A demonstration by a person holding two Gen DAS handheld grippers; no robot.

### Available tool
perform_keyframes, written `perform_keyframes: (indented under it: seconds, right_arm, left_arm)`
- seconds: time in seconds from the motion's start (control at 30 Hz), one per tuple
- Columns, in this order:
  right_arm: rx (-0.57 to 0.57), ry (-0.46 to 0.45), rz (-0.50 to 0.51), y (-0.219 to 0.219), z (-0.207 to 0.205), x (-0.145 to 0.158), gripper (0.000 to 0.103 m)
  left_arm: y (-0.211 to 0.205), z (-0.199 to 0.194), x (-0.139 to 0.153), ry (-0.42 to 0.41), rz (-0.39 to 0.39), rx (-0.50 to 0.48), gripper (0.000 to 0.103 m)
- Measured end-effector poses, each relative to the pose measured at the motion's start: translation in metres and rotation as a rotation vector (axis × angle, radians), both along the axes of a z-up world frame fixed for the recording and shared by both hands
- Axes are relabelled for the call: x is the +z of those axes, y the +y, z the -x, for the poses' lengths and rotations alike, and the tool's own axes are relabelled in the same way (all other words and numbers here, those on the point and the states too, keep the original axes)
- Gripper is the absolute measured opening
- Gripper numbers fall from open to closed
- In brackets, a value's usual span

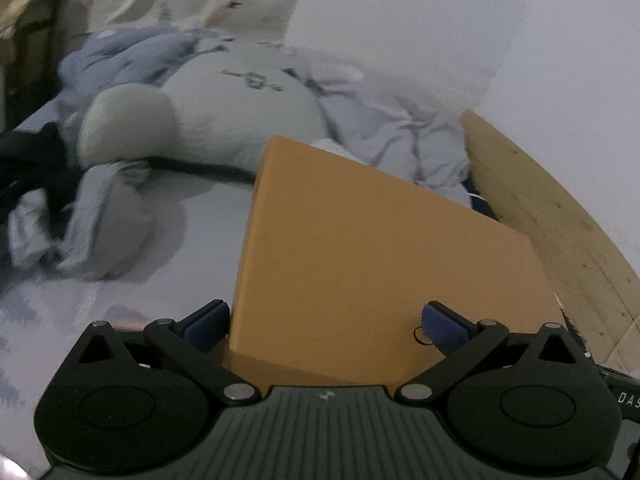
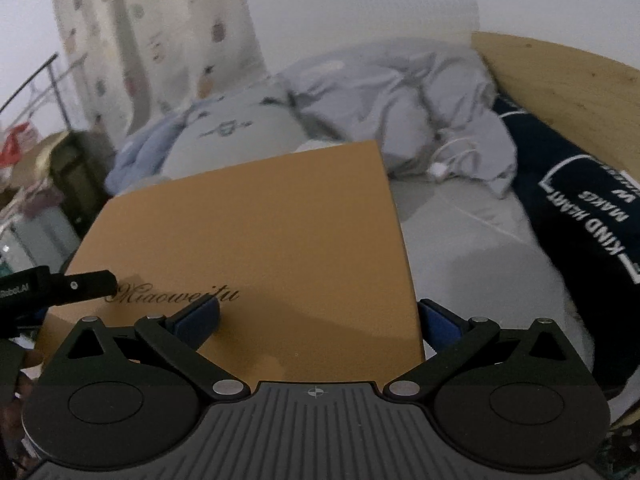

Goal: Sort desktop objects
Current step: 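Lift the orange box with both tools and carry it away from the headboard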

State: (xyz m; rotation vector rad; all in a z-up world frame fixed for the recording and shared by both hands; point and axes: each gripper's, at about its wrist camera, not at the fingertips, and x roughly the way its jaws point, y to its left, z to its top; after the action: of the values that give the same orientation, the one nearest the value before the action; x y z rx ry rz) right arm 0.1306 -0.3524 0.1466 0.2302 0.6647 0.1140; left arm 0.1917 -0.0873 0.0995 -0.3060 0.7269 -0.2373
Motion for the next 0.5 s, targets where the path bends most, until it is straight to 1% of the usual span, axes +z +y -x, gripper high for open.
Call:
perform_keyframes:
  seconds: [0.23, 0.5]
  right_arm:
    - [0.087, 0.032, -0.003, 0.047, 0.016, -0.01, 0.103]
    - [0.16, 0.056, 0.017, 0.087, 0.033, -0.023, 0.103]
  left_arm:
    - [0.046, 0.034, -0.006, 0.015, -0.006, 0.068, 0.103]
    - [0.081, 0.069, -0.023, 0.041, 0.009, 0.131, 0.103]
